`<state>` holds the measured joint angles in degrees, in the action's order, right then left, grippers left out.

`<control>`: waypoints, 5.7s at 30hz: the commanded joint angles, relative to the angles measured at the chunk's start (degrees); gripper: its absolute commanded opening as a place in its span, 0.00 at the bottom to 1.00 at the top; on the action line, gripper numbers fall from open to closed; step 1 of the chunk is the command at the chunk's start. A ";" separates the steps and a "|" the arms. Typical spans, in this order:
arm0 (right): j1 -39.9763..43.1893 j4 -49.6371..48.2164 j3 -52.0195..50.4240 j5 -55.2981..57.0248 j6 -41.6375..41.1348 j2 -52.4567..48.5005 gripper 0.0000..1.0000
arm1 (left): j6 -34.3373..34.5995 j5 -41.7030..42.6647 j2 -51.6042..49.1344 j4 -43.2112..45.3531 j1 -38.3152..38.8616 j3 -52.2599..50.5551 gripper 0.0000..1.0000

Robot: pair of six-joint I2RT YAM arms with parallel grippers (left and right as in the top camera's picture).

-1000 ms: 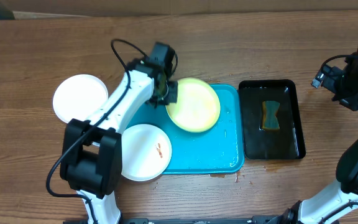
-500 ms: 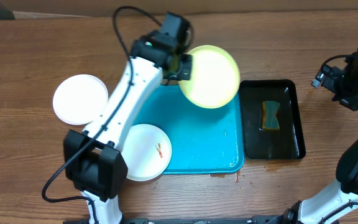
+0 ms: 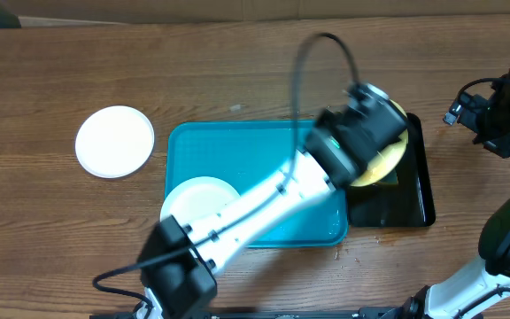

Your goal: Clean dirty plates on tray and stack at the side

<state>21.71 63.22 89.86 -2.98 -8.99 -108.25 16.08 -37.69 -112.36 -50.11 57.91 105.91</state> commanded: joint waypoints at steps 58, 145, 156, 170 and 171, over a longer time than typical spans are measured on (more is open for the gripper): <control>0.13 -0.13 0.33 -0.04 -0.39 0.92 1.00 | 3.52 50.38 -0.48 -19.82 -66.25 1.55 0.04; 0.13 -0.13 0.33 -0.04 -0.39 0.94 1.00 | 19.28 39.63 30.71 -27.69 -52.54 -48.35 0.74; 0.13 -0.13 0.33 -0.04 -0.39 0.94 1.00 | 23.39 39.26 30.71 -15.06 -52.54 -61.40 0.59; 0.13 -0.13 0.33 -0.04 -0.39 0.94 1.00 | 20.06 49.70 30.73 -5.51 -52.52 -63.82 0.27; 0.13 -0.13 0.33 -0.04 -0.39 0.94 1.00 | 20.06 50.29 30.73 -4.48 -52.52 -63.84 0.27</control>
<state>21.71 63.20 89.86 -2.98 -8.99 -108.25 37.12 8.03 -81.97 -56.18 5.02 42.33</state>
